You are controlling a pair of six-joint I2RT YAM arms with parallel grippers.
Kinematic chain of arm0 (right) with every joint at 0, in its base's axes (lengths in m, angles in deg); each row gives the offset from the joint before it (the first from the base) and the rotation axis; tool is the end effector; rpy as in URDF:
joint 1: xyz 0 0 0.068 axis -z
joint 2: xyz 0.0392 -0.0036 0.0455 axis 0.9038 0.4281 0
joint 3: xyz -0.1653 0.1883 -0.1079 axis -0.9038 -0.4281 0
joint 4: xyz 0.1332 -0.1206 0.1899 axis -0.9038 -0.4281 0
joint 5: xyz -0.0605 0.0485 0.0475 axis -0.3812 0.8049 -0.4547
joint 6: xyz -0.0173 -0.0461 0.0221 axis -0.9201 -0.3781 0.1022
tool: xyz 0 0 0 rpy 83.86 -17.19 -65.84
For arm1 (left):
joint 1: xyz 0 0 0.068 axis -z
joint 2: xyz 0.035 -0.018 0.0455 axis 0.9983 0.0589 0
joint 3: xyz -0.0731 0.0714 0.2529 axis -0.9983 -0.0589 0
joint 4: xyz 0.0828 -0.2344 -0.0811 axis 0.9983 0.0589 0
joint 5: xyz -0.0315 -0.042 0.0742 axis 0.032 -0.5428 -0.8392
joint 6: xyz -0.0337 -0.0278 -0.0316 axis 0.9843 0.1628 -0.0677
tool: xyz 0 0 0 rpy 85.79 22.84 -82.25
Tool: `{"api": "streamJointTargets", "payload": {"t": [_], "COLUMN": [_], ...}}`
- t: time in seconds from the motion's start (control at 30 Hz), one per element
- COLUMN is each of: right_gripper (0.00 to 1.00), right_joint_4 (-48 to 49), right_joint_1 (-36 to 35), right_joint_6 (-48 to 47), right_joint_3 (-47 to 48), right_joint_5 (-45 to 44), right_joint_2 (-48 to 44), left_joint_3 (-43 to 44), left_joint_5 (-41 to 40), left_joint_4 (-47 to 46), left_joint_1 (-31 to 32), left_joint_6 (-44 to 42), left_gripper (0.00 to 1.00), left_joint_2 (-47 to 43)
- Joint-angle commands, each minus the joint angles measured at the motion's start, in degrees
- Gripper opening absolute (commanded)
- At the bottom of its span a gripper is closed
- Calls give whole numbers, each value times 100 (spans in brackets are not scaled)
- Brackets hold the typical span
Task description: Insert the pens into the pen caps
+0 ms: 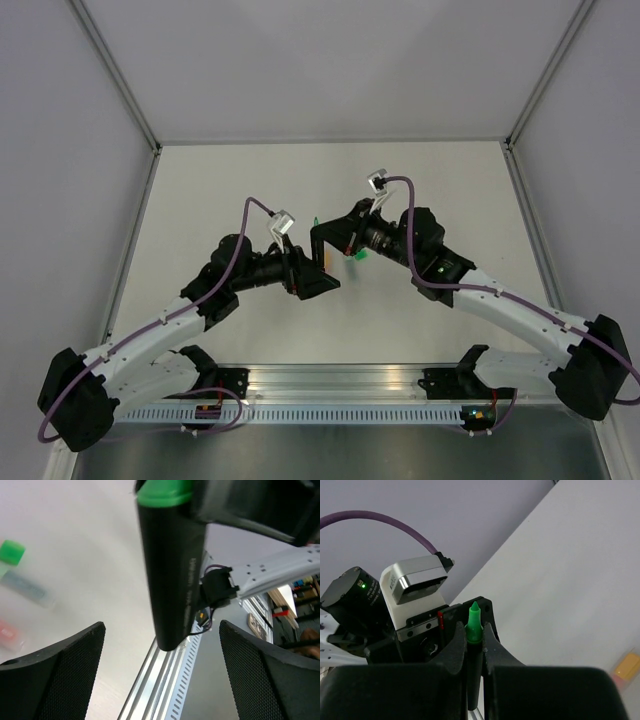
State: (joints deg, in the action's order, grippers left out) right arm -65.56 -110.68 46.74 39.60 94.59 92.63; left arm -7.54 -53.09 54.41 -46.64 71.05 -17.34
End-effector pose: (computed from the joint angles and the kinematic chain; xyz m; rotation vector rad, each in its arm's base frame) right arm 0.1921 0.2090 0.3377 -0.3056 1.7254 1.2513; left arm 0.1606 -0.1577 0.2719 0.4745 1.9231 -1.3816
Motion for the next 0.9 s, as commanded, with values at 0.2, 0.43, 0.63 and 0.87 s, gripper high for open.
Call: {"api": "streamJointTargets", "payload": {"t": [0.2,0.43,0.63,0.87], "right_gripper": [0,0,0,0], "right_joint_4": [460,803,1216,1497], "right_joint_1": [-12,-21,-21,-56], "right_joint_6": [203,396,484,361], "right_joint_3": [-486,-873,-1092,-1286], "right_joint_5": [516,631,719,710], "right_joint_2": [-988,-1244,-1279,-1331], "left_joint_3": [-61,19,1,-34], "left_joint_5": [1445,1577,1700,1911], "left_joint_4": [-1900,-2059,-2533,-3201], "left_joint_1": [9,9,0,9], "left_joint_6": [435,594,884,1376], "left_gripper": [78,59,49,25], "left_joint_2": [-371,-126,235,569]}}
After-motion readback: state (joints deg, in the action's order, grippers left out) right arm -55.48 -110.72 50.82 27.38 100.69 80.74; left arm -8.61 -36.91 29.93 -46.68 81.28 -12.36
